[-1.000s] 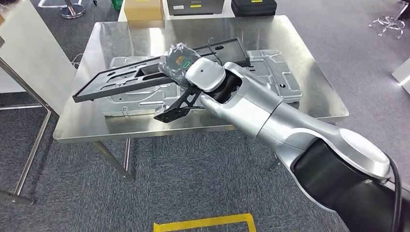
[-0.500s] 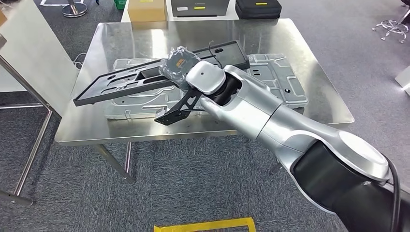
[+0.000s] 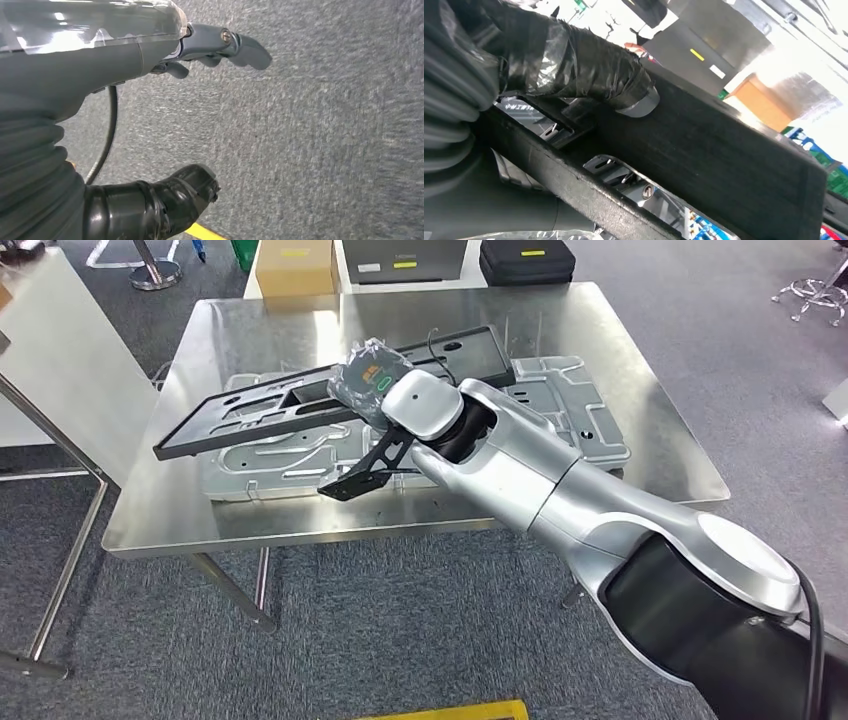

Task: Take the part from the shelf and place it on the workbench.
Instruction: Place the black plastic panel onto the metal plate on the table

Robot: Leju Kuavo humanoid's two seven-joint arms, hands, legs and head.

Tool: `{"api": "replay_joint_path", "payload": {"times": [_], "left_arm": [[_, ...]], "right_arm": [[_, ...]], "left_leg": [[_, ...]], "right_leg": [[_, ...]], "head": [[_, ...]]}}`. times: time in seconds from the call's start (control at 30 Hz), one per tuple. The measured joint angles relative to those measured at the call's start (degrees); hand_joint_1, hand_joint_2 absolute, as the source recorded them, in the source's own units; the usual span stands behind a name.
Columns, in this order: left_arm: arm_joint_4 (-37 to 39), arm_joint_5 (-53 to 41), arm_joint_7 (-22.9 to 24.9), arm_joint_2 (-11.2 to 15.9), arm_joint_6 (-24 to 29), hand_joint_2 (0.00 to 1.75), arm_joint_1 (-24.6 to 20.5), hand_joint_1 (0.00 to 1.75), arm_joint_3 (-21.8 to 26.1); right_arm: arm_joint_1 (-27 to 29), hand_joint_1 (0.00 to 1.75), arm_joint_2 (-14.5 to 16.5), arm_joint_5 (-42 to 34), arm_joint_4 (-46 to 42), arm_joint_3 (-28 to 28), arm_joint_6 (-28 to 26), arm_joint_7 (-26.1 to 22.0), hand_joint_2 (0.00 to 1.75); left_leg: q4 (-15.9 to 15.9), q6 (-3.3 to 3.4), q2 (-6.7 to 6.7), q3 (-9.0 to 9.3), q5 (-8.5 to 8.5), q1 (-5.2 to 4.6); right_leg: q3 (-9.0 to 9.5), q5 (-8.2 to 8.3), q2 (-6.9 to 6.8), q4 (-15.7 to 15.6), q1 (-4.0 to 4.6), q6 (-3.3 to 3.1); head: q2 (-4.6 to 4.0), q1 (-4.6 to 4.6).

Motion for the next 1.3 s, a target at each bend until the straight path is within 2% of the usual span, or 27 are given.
{"api": "replay_joint_path", "payload": {"times": [0.07, 0.13, 0.17, 0.23, 0.27, 0.3, 0.33, 0.4, 0.43, 0.47, 0.53, 0.63, 0.7, 0.77, 0.8, 0.83, 0.87, 0.9, 0.93, 0.97, 1.03, 1.1, 1.17, 1.2, 1.27, 1.3], "left_arm": [[0.01, -0.06, -0.03, -0.08, -0.01, 1.75, -0.03, 0.0, 0.0], [0.01, -0.09, -0.04, -0.13, -0.01, 1.75, -0.05, 0.0, 0.0], [0.01, -0.1, -0.05, -0.14, -0.01, 1.75, -0.07, 0.0, 0.0], [0.01, -0.11, -0.05, -0.14, 0.0, 1.75, -0.12, 0.0, 0.0], [0.01, -0.13, -0.05, -0.14, 0.0, 1.75, -0.13, 0.0, 0.0], [0.01, -0.16, -0.04, -0.14, 0.0, 1.75, -0.13, 0.0, 0.0], [0.01, -0.22, -0.02, -0.14, 0.0, 1.75, -0.13, 0.0, 0.0], [0.01, -0.39, 0.08, -0.15, 0.0, 1.75, -0.12, 0.0, 0.0], [0.01, -0.46, 0.15, -0.16, 0.0, 1.75, -0.12, 0.0, 0.0], [0.01, -0.51, 0.25, -0.17, 0.01, 1.75, -0.12, 0.0, 0.0], [0.01, -0.54, 0.43, -0.21, 0.01, 1.75, -0.13, 0.0, 0.0], [0.03, -0.57, 0.56, -0.26, 0.04, 1.75, -0.2, 0.0, 0.0], [0.02, -0.57, 0.58, -0.19, 0.07, 1.75, -0.22, 0.0, 0.0], [0.01, -0.57, 0.58, -0.11, 0.05, 1.75, -0.21, 0.0, 0.0], [0.02, -0.57, 0.58, -0.08, 0.03, 1.75, -0.2, 0.0, 0.0], [0.02, -0.57, 0.58, -0.08, 0.01, 1.75, -0.2, 0.0, 0.0], [0.02, -0.57, 0.58, -0.07, -0.01, 1.75, -0.19, 0.0, 0.0], [0.01, -0.57, 0.58, -0.04, 0.0, 1.75, -0.2, 0.0, 0.0], [0.01, -0.57, 0.58, -0.02, -0.01, 1.75, -0.21, 0.0, -0.01], [0.02, -0.57, 0.57, 0.01, -0.01, 1.75, -0.24, 0.0, -0.01], [0.03, -0.57, 0.55, 0.04, -0.01, 1.75, -0.29, 0.0, -0.02], [0.03, -0.57, 0.54, 0.02, -0.02, 1.75, -0.32, 0.0, -0.02], [0.03, -0.57, 0.52, -0.03, -0.03, 1.75, -0.34, 0.0, -0.02], [0.03, -0.57, 0.52, -0.05, -0.03, 1.75, -0.34, 0.0, -0.02], [0.03, -0.57, 0.51, -0.05, -0.02, 1.75, -0.37, 0.0, -0.02], [0.03, -0.57, 0.51, -0.05, -0.01, 1.75, -0.36, 0.0, -0.02]], "right_arm": [[0.0, 1.75, -0.01, 0.02, 0.04, -0.01, -0.01, 0.01, 1.75], [-0.09, 1.75, -0.08, 0.08, 0.07, -0.07, -0.02, 0.03, 1.75], [-0.14, 1.75, -0.14, 0.1, 0.1, -0.13, -0.02, 0.04, 1.75], [-0.12, 1.75, -0.28, 0.11, 0.18, -0.23, -0.02, 0.04, 1.75], [-0.03, 1.75, -0.34, 0.11, 0.22, -0.25, -0.02, 0.04, 1.75], [0.05, 1.75, -0.4, 0.11, 0.27, -0.25, -0.02, 0.04, 1.75], [0.1, 1.75, -0.44, 0.11, 0.31, -0.25, -0.04, 0.04, 1.75], [0.09, 1.75, -0.57, 0.11, 0.34, -0.31, -0.08, 0.05, 1.75], [0.08, 1.75, -0.67, 0.11, 0.35, -0.35, -0.11, 0.05, 1.75], [0.08, 1.75, -0.77, 0.11, 0.36, -0.41, -0.14, 0.05, 1.75], [0.14, 1.75, -0.92, 0.12, 0.38, -0.51, -0.17, 0.05, 1.75], [0.24, 1.75, -1.14, 0.19, 0.45, -0.71, -0.22, 0.06, 1.75], [0.28, 1.75, -1.17, 0.24, 0.48, -0.85, -0.32, 0.06, 1.75], [0.49, 1.75, -1.21, 0.27, 0.53, -0.9, -0.37, 0.03, 1.75], [0.67, 1.75, -1.24, 0.27, 0.57, -0.9, -0.37, 0.01, 1.75], [0.81, 1.75, -1.28, 0.26, 0.62, -0.9, -0.37, -0.02, 1.75], [0.87, 1.75, -1.34, 0.27, 0.66, -0.91, -0.38, -0.06, 1.75], [0.89, 1.75, -1.39, 0.28, 0.68, -0.91, -0.38, -0.1, 1.75], [0.86, 1.75, -1.45, 0.31, 0.7, -0.92, -0.39, -0.14, 1.75], [0.82, 1.75, -1.51, 0.33, 0.72, -0.94, -0.4, -0.18, 1.75], [0.81, 1.75, -1.64, 0.35, 0.78, -0.96, -0.42, -0.19, 1.75], [0.78, 1.75, -1.79, 0.35, 0.84, -0.97, -0.42, -0.21, 1.75], [0.65, 1.75, -1.99, 0.37, 0.85, -1.03, -0.43, -0.2, 1.75], [0.63, 1.75, -2.12, 0.38, 0.86, -1.09, -0.43, -0.19, 1.75], [0.79, 1.75, -2.34, 0.42, 0.9, -1.19, -0.44, -0.17, 1.75], [0.96, 1.75, -2.42, 0.44, 0.93, -1.21, -0.44, -0.17, 1.75]], "left_leg": [[-0.15, 0.75, -0.05, 0.12, 0.0, 0.03], [-0.46, 1.48, 0.01, 0.53, -0.04, 0.29], [-0.62, 1.83, 0.04, 0.78, -0.09, 0.4], [-0.66, 2.27, 0.1, 1.05, -0.31, 0.39], [-0.65, 2.35, 0.11, 1.14, -0.42, 0.4], [-0.64, 2.35, 0.1, 1.26, -0.55, 0.41], [-0.64, 2.29, 0.07, 1.46, -0.7, 0.43], [-0.67, 2.0, -0.05, 2.02, -1.07, 0.51], [-0.71, 1.75, -0.08, 2.21, -1.25, 0.48], [-0.8, 1.44, -0.11, 2.3, -1.36, 0.46], [-1.15, 0.65, -0.1, 2.34, -1.4, 0.47], [-0.7, -0.26, 0.03, 2.42, -2.09, 0.67], [4.33, -0.31, 0.1, 0.08, -4.62, 0.62], [11.8, -0.43, 0.08, -4.14, -7.23, 0.47], [13.91, -0.49, 0.07, -5.65, -7.33, 0.41], [13.86, -0.5, 0.08, -6.13, -6.24, 0.39], [11.51, -0.43, 0.09, -5.45, -4.14, 0.38], [7.65, -0.29, 0.1, -3.99, -1.73, 0.38], [4.07, -0.13, 0.11, -2.33, -0.04, 0.23], [1.35, 0.13, 0.11, -1.01, 0.88, 0.09], [-0.38, 0.59, 0.05, -0.06, 0.68, -0.22], [-0.86, 1.12, 0.05, 0.2, 0.61, 0.05], [-1.24, 1.79, 0.14, 0.78, 0.49, 0.39], [-1.35, 2.08, 0.19, 1.04, 0.36, 0.43], [-1.37, 2.45, 0.23, 1.4, 0.0, 0.43], [-1.37, 2.49, 0.23, 1.6, -0.19, 0.45]], "right_leg": [[-0.14, -0.16, 0.02, 0.15, 0.11, 0.32], [-0.78, -1.3, 0.06, 1.85, 0.0, 0.91], [-1.88, -2.54, 0.08, 4.25, -0.16, 1.27], [-5.74, -5.5, 0.09, 11.6, -0.7, 1.81], [-7.66, -6.26, 0.08, 14.73, -0.99, 2.0], [-8.83, -6.01, 0.06, 16.2, -1.26, 2.13], [-8.87, -4.61, 0.04, 15.37, -1.47, 2.16], [-6.08, -0.06, 0.02, 8.19, -1.65, 1.91], [-4.41, 1.49, 0.01, 4.45, -1.49, 1.69], [-3.15, 2.28, 0.02, 1.74, -1.29, 1.49], [-2.33, 2.09, 0.13, 0.11, -0.78, 1.21], [-1.31, 2.33, 0.2, -1.36, -0.89, 0.45], [-0.46, 2.33, 0.15, -2.12, -1.01, -0.16], [-0.11, 1.96, 0.21, -2.07, -0.79, -0.62], [0.02, 1.71, 0.26, -1.93, -0.66, -0.72], [0.18, 1.41, 0.33, -1.72, -0.56, -0.73], [0.39, 1.04, 0.41, -1.45, -0.52, -0.66], [0.65, 0.59, 0.46, -1.14, -0.5, -0.54], [0.82, 0.14, 0.52, -0.81, -0.39, -0.33], [0.87, -0.21, 0.59, -0.52, -0.3, -0.1], [0.79, -0.5, 0.69, -0.29, -0.13, 0.35], [0.81, -0.77, 0.69, -0.2, -0.12, 0.79], [-0.23, -2.2, 0.6, 2.24, -0.22, 1.42], [-1.71, -3.52, 0.54, 5.19, -0.42, 1.75], [-6.08, -6.12, 0.44, 12.78, -0.94, 2.23], [-7.85, -6.39, 0.39, 15.3, -1.22, 2.4]], "head": [[0.01, 0.01], [0.0, 0.02], [0.0, 0.02], [-0.01, 0.03], [-0.01, 0.03], [-0.01, 0.03], [-0.01, 0.03], [-0.01, 0.03], [-0.01, 0.03], [-0.01, 0.03], [-0.01, 0.03], [-0.01, -0.01], [-0.01, -0.03], [-0.01, -0.04], [-0.01, -0.04], [-0.01, -0.04], [-0.01, -0.04], [-0.01, -0.04], [-0.01, -0.04], [0.0, -0.03], [0.01, -0.01], [0.0, -0.01], [-0.01, 0.02], [-0.01, 0.04], [-0.01, 0.05], [-0.01, 0.05]]}}
